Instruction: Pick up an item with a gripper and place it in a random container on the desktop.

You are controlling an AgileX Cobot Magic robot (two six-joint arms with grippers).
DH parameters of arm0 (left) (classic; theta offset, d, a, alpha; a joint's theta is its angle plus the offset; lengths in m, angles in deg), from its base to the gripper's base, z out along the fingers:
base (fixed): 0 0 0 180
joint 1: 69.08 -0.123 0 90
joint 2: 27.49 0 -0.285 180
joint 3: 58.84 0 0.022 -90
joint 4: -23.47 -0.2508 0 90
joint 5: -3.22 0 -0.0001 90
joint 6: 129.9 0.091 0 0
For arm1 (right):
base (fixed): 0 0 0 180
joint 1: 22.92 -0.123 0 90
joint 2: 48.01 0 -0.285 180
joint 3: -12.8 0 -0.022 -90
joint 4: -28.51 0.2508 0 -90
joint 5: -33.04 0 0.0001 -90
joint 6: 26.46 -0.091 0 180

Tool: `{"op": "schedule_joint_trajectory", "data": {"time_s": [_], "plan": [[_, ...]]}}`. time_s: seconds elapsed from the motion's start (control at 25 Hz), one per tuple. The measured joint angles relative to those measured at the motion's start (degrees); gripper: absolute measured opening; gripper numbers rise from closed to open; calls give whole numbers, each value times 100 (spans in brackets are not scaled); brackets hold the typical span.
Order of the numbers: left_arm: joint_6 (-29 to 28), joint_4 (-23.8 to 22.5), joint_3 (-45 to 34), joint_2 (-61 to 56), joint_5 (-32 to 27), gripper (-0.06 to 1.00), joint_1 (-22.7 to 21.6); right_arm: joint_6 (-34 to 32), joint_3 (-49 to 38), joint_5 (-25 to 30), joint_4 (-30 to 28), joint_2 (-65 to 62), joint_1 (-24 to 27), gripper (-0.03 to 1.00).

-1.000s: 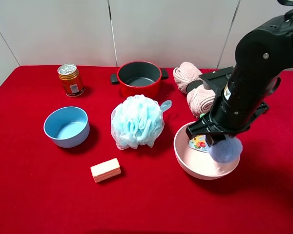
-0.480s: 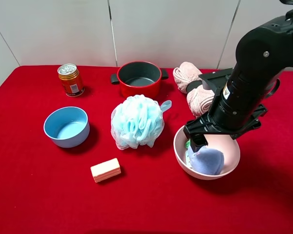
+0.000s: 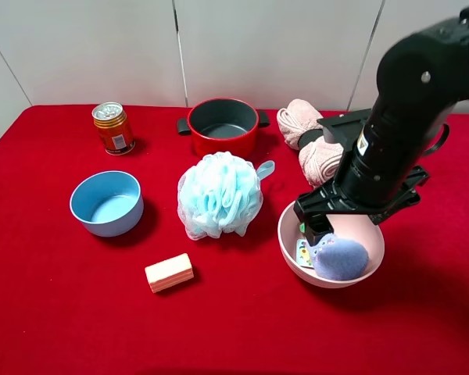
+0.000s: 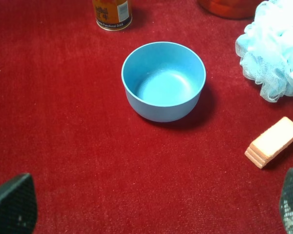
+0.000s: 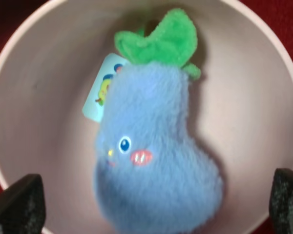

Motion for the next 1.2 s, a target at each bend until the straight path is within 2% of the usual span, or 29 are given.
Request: {"op": "schedule_joint_trajectory", "data": {"time_s": [0.28,0.64,0.96,1.2], "plan": [[0,0,0,0,0,100,0,116,525,884,20,-340,0,69],[0,0,0,0,0,100,0,159,565,1733,89,-1457,0,69],[0,0,0,0,0,100,0,159,565,1843,187,-2595,0,69],[0,0,0,0,0,100,0,159,565,1861,555,-3509,0,69]]}}
